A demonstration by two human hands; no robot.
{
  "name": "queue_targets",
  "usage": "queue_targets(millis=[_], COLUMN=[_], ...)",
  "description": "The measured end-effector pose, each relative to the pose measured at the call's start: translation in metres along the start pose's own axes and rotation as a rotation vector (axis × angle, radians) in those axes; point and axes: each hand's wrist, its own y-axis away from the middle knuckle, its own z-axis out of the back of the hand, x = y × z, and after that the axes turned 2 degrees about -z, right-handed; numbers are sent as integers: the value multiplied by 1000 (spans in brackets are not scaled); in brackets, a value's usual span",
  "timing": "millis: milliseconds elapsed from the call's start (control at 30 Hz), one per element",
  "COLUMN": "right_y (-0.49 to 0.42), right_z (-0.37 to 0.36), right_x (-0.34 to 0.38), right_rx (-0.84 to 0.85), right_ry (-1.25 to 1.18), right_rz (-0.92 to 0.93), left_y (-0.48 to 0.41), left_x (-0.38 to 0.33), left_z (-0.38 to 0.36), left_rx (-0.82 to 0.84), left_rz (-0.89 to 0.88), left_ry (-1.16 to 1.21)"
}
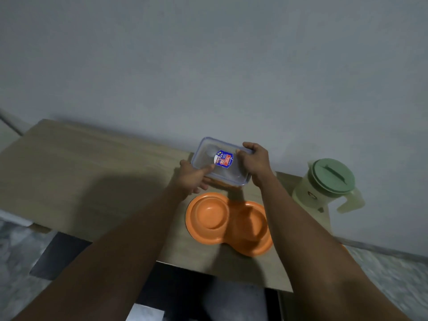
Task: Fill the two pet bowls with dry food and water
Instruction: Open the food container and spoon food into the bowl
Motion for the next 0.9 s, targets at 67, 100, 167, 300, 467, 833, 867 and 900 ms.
queue_targets(millis=[67,100,167,300,467,833,867,900], right_y=[-10,-15,-23,-28,-28,-26,-26,-26], right_z=[0,0,0,1,2,-7,-6,-5], right_x=[-6,-10,-20,-38,-52,-76,-73,-72], right_rx=[6,7,4,13,-39,-168,-162,-156], right_ry=[32,45,67,84,114,234,216,196], right_rz=[3,1,-24,-94,-145,-372,-371,-375], left_y=[-6,-8,-15,-23,-29,-70,-71,-72], left_x=[3,3,8,21,25,8,10,10], left_z=[-4,-5,-9,-12,-5,-3,-4,-5], left_rx=[10,16,22,36,39,137,151,172], left_rz=[20,34,41,35,26,114,148,180], left_ry=[-23,-44,-102,-144,-245,-223,-182,-141])
